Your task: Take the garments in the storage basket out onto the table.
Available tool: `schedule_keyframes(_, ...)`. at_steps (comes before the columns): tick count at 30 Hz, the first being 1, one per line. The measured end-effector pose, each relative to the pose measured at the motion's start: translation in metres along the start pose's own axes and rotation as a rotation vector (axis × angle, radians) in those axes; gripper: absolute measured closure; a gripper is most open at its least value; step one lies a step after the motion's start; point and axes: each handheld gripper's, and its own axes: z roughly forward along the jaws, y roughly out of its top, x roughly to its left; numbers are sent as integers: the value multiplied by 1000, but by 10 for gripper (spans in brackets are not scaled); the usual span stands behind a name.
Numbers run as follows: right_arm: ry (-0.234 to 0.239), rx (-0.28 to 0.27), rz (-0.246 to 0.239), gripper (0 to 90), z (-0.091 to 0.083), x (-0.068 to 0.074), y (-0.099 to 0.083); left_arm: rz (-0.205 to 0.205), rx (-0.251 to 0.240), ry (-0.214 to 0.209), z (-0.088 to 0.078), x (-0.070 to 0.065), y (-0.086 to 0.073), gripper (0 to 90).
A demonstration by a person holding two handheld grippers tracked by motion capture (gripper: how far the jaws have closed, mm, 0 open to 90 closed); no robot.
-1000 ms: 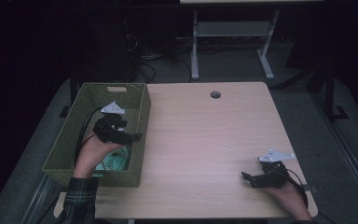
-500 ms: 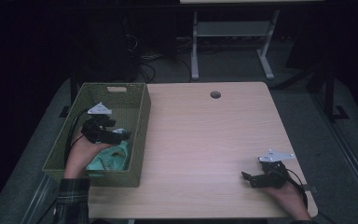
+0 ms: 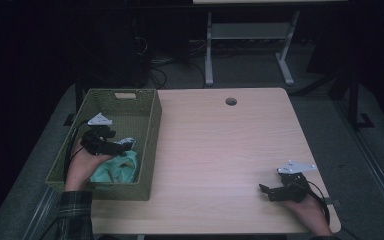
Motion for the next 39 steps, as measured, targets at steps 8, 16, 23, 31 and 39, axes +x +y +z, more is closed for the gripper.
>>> schedule_keyframes(8,-7,-2,5,80,0,-1,0,-42,20,4,6,12,-13,146)
schedule_keyframes(16,-8,-1,8,80,0,-1,0,-54,52,-3,15,13,-20,147)
schedule_keyframes(23,-8,-2,8,80,0,-1,0,-29,93,-3,21,11,-21,147)
schedule_keyframes(31,-12,-2,10,80,0,-1,0,-15,119,-62,27,6,-20,147)
schedule_keyframes(39,-13,-2,10,80,0,-1,0,15,202,-65,38,2,-21,146)
